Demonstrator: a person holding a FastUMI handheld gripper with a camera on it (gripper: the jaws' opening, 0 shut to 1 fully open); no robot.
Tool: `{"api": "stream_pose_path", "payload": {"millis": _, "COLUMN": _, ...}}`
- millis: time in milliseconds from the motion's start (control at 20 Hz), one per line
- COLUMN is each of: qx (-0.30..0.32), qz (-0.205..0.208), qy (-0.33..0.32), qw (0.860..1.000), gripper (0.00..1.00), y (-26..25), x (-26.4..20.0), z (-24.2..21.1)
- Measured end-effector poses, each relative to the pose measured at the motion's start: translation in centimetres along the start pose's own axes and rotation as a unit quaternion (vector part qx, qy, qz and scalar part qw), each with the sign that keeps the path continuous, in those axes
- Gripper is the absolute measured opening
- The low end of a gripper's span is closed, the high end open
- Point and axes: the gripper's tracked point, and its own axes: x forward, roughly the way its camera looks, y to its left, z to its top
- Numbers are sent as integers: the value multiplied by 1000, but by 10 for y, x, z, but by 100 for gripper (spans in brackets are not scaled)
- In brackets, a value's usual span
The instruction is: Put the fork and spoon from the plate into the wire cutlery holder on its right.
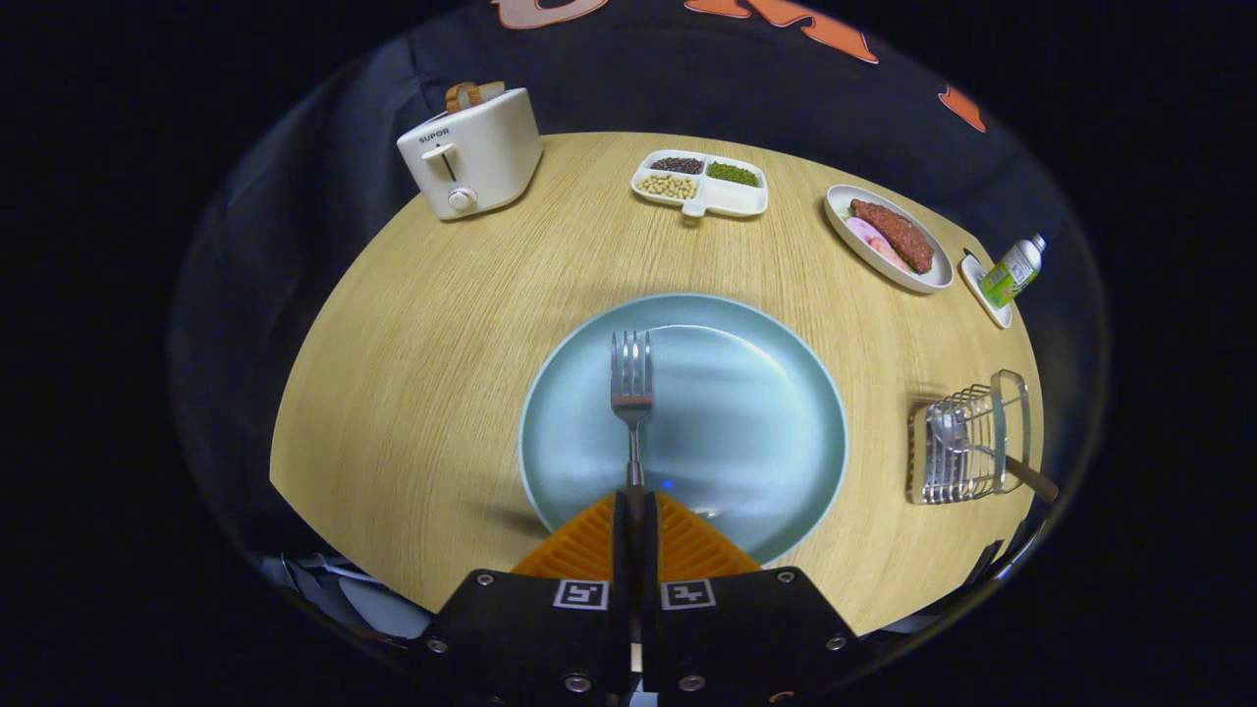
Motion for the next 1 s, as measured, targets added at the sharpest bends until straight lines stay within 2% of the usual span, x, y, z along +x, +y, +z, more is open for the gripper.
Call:
{"api": "stream_pose_path", "payload": {"millis": 200, "qx": -12, "qz": 5, "qy": -5, "qw": 1000, "gripper": 5, "y": -27, "x": -32, "z": 9}}
{"api": "stream_pose_path", "payload": {"millis": 500, "qx": -37, "qz": -13, "qy": 4, "qw": 999, "gripper": 5, "y": -95, "x": -82, "z": 22}}
{"api": "stream_pose_path", "payload": {"millis": 1000, "qx": -53, "qz": -25, "qy": 80, "qw": 995, "gripper": 5, "y": -205, "x": -132, "z": 10}}
